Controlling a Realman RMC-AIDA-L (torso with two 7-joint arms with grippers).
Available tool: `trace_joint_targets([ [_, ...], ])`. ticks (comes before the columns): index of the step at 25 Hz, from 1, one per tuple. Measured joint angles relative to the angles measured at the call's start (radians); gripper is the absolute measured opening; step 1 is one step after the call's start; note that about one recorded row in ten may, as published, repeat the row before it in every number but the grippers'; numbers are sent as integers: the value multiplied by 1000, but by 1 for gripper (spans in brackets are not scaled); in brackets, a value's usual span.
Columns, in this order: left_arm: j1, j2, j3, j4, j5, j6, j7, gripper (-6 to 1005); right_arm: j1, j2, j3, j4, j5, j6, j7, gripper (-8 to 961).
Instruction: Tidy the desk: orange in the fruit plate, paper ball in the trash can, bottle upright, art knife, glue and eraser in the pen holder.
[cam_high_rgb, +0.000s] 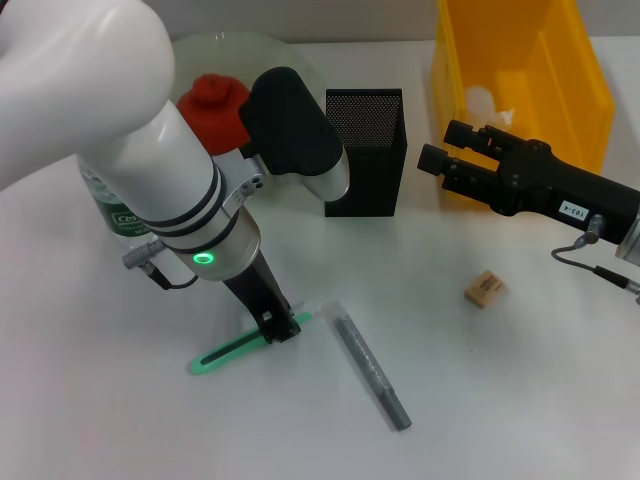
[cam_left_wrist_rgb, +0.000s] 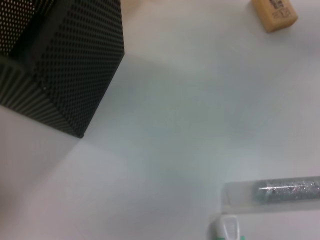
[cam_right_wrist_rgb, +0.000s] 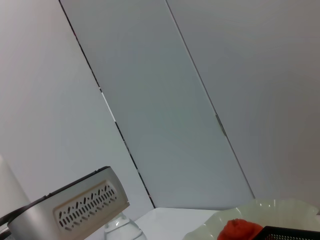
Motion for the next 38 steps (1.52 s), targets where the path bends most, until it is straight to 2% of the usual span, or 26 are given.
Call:
trace_joint_targets([
  [16,-5,0,-2,1,0,2,8,207,4,0,3,-1,0,1,0,729],
  [20,-2,0,-14,32,-4,14,7,193,4,1,15,-1,0,1,0,729],
  [21,5,1,-26,57,-7,23,7,193,3,1,20,-1,0,1,0,729],
  [24,71,6,-120,238,-10,52,9,193,-3,1,38,9,0,14,-24,729],
  [28,144,7,-221,415,-43,36,31,194,-20,2,51,44,0,27,-75,729],
  [31,204,7,-300,498,-164,-46,98,194,-34,4,85,76,0,28,-112,729],
  [33,245,7,-326,503,-293,-153,177,194,-37,4,112,104,0,26,-135,728],
  [34,245,7,-326,503,-293,-153,177,194,-38,4,122,118,0,23,-143,728],
  [36,309,6,-323,455,-521,-346,364,194,-38,5,124,128,0,21,-148,727],
  [38,327,5,-300,408,-655,-430,476,194,-38,4,123,135,0,20,-151,727],
])
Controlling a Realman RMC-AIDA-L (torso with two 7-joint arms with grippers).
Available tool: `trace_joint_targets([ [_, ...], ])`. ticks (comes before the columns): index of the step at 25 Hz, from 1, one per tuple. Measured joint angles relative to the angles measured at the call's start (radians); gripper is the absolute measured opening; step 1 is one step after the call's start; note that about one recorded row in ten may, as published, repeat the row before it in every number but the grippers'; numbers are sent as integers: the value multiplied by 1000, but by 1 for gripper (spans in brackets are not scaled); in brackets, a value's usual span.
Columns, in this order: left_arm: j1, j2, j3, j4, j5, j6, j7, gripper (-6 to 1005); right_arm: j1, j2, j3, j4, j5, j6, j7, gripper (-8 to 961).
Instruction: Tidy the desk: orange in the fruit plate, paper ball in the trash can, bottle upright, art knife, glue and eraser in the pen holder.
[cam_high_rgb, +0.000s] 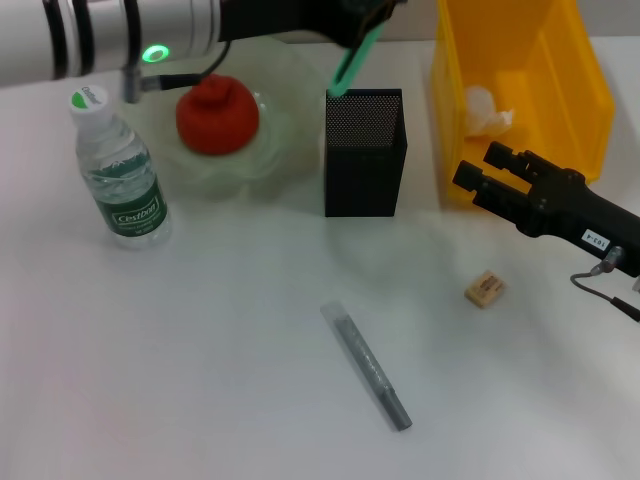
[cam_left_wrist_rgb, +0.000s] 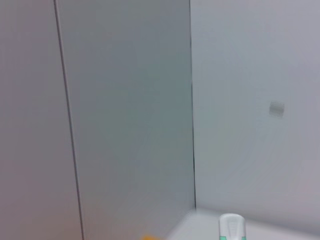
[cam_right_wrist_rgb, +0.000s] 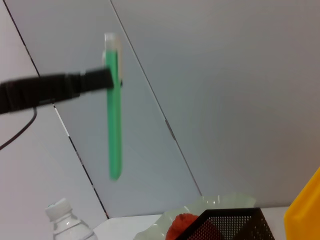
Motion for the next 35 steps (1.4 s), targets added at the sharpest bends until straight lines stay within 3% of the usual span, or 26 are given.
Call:
trace_joint_targets([
  [4,6,-2,71,-132,-285,-118,262,194,0,1,-3,17,0,-2,-3,727],
  [5,-7,-3,106,-202,-403,-160,351,195,2,1,-3,19,0,-3,-3,727],
  [8,-40,-5,153,-324,-586,-211,484,195,4,1,-6,21,0,-3,-2,727],
  [10,-56,-5,163,-374,-654,-219,537,195,5,1,-8,22,0,-3,1,727],
  [12,-112,-5,187,-553,-884,-215,719,195,7,1,-9,26,0,-4,2,727],
  [19,-151,-5,244,-783,-1216,-161,1050,195,8,2,-10,32,0,-5,3,728],
  [25,-155,-5,311,-871,-1356,-148,1236,196,18,2,-8,32,0,-5,4,728],
  [35,-177,-5,338,-933,-1365,-155,1275,196,33,2,-10,32,0,-7,5,728],
])
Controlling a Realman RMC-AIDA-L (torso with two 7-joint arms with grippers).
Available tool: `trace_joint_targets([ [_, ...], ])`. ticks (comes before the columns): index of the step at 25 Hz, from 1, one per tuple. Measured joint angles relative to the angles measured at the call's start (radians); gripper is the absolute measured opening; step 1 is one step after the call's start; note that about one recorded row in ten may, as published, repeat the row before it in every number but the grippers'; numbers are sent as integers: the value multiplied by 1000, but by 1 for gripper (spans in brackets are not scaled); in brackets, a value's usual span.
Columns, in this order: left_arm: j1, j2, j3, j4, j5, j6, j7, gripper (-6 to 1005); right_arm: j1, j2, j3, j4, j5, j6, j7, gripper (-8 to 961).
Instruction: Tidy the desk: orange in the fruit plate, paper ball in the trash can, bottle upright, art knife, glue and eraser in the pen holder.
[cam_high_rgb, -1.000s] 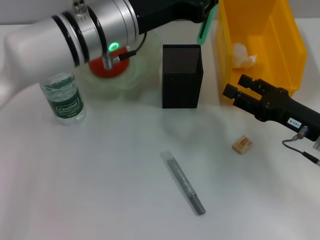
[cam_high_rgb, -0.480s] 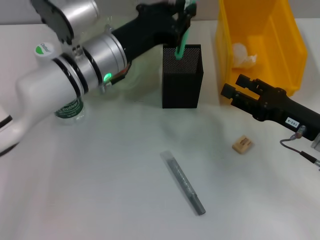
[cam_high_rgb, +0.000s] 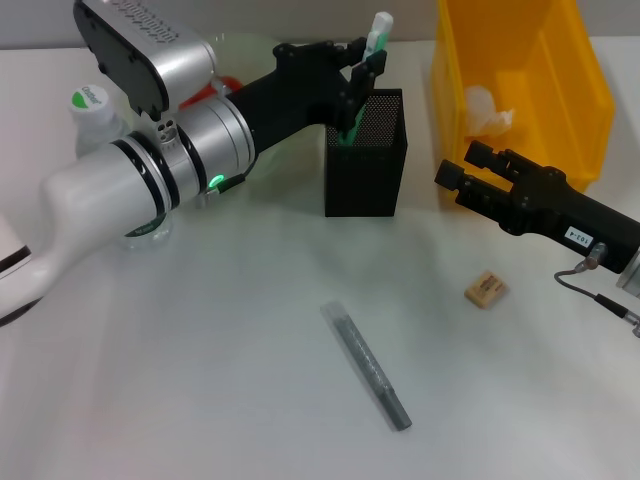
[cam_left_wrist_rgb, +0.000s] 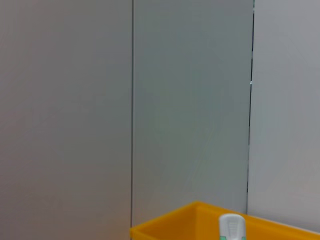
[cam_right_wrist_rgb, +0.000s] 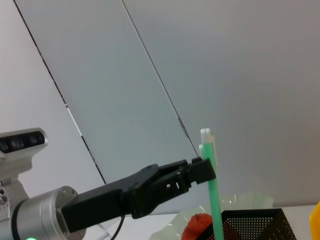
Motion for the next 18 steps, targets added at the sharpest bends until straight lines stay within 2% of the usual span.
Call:
trace_joint_targets([
  [10,7,0,0,-11,1,-4,-2,197,0,-1,-1,0,0,-6,0,728],
  [15,14,0,-1,-11,1,8,-5,385,0,-2,-1,0,0,-11,0,729],
  [18,40,4,-9,7,-1,83,-20,389,-3,-2,-2,0,0,-13,0,729],
])
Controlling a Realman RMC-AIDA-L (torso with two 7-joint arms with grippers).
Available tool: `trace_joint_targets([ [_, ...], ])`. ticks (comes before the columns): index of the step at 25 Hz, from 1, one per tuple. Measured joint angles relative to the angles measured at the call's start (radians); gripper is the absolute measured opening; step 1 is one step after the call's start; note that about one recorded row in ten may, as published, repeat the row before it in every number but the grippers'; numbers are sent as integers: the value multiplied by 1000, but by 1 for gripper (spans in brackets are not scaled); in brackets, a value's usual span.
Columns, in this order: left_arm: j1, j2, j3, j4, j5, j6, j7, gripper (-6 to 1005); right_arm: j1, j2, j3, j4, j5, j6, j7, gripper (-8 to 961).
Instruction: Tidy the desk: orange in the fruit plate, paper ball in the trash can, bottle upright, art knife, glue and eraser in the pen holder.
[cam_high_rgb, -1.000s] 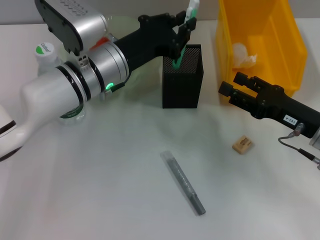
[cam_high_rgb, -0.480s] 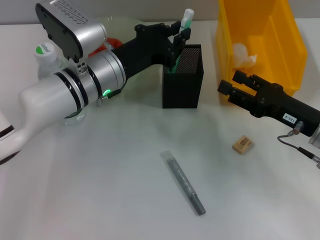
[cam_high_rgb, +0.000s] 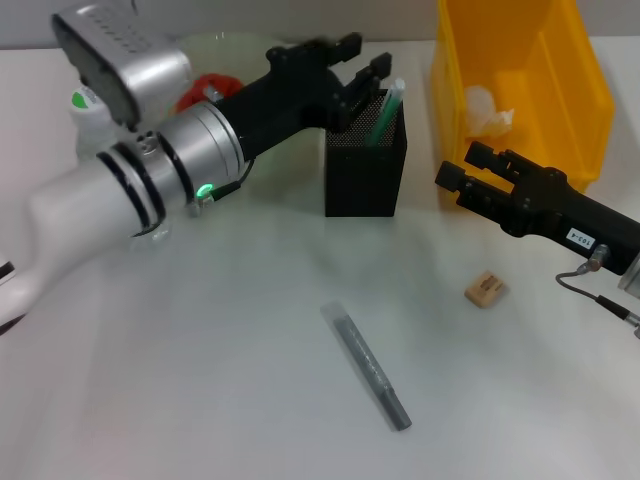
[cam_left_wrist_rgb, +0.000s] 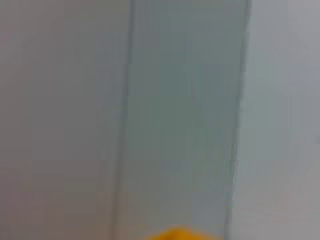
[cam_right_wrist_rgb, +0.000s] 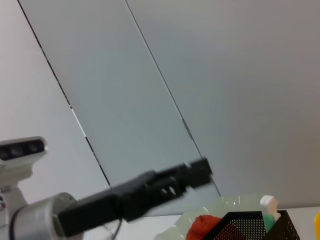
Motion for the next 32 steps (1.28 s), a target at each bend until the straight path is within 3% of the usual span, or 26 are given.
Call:
trace_joint_targets([
  [3,41,14,-8,46,14,144,-49,393,-4,0,0,0,0,0,0,729],
  [6,83,45,-29,110,85,287,-134,391,-6,-2,0,0,0,-3,0,729],
  [10,112,84,-149,165,296,510,-324,399,-6,-3,1,-1,-2,-14,0,729],
  [15,120,98,-348,158,611,883,-426,426,0,-4,0,-9,-6,-28,9,725],
  [17,127,95,-380,156,663,940,-427,436,3,-8,-1,-38,-16,-29,48,724],
  [18,153,84,-452,151,758,997,-458,441,3,-11,-3,-71,-32,-34,92,723],
  [22,185,62,-564,119,919,956,-445,462,-8,-16,2,-280,-156,-79,295,720],
  [25,195,45,-658,68,1036,908,-374,574,-10,-17,5,-503,-279,-127,494,717],
  [32,201,34,-741,-3,1089,885,-298,768,77,-26,-2,-1035,-624,-290,993,711],
])
